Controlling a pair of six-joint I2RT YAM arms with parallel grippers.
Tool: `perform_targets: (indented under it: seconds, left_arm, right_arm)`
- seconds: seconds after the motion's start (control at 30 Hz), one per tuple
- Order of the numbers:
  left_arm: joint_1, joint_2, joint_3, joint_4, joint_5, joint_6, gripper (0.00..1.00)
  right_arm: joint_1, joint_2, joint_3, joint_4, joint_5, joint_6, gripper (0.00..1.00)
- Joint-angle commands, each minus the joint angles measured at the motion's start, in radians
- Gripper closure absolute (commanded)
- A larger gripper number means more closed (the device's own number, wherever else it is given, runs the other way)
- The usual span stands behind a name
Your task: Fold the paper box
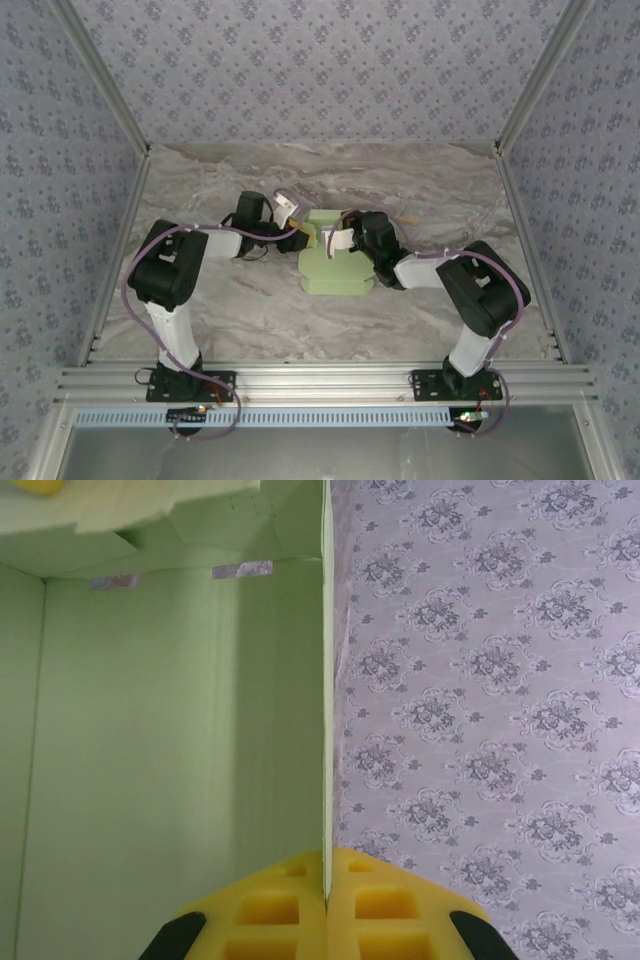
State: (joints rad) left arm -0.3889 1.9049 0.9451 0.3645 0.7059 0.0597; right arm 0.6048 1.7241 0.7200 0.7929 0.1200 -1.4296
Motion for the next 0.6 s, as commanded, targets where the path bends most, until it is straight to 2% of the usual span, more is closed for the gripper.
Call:
perform_targets:
  seconds: [0.0, 0.17, 0.57]
  left_arm:
    - [-0.017, -0.025, 0.01, 0.059, -0.07, -0.035, 0.56]
    - [-0.037, -0.037, 0.004, 0.078, -0.151, -0.068, 0.56]
    - [-0.062, -0.088, -0.054, 0.166, -0.228, -0.104, 0.56]
  right_arm:
    - [0.016, -0.018, 0.002, -0.021, -0.012, 0.011, 1.0]
    - [0.019, -0.02, -0.001, -0.023, -0.009, 0.014, 1.0]
    - [0.013, -0.033, 0.013, -0.085, -0.01, 0.04, 1.0]
